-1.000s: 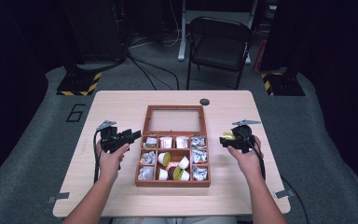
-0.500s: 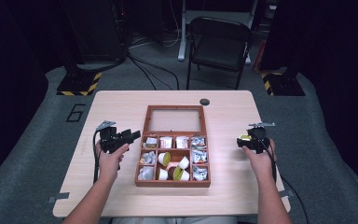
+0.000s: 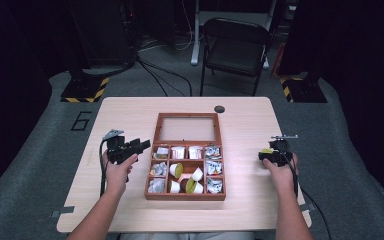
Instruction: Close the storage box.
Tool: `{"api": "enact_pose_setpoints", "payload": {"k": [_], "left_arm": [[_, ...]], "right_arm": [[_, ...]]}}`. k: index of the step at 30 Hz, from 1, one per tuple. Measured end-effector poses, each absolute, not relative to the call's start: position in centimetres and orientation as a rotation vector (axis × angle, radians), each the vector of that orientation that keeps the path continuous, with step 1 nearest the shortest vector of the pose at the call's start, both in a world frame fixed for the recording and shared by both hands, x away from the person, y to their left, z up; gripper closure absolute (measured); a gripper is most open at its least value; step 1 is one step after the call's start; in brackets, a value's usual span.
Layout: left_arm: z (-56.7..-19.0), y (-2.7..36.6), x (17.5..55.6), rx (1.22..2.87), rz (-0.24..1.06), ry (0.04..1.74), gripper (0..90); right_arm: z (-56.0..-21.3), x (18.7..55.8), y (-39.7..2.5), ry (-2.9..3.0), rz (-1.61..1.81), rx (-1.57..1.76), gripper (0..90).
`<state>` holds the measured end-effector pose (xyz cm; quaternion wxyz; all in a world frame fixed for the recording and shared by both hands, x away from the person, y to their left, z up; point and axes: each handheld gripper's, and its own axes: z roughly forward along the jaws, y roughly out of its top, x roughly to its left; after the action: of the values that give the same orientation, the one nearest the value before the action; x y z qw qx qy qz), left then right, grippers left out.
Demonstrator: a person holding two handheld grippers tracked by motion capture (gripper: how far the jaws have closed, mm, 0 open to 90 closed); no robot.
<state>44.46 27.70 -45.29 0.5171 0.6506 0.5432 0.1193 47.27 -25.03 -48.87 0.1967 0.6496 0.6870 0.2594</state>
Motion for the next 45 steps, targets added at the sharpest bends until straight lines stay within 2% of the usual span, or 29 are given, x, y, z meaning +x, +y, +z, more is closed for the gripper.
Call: {"api": "enact_pose_setpoints", "payload": {"k": [7,17,26,45], "left_arm": [[-45.3,27.7,44.4,1.561,0.287,1.304,44.3],[-45.3,27.7,44.4,1.562,0.288,1.305,44.3],[-45.3,27.7,44.4,1.576,0.306,1.303,44.3],[-45.1,27.7,44.4,1.573,0.311,1.303,42.6]], "right_arm": [[-48.9,47.2,-25.0,1.917,0.720,1.813,35.9],[-48.2,47.0,-25.1,1.871,0.743,1.809,29.0],[-47.1,46.8,-24.9,1.863,0.770,1.752,28.2],[-45.0,46.3,-22.0,1.942,0.919,1.648,23.3]]}}
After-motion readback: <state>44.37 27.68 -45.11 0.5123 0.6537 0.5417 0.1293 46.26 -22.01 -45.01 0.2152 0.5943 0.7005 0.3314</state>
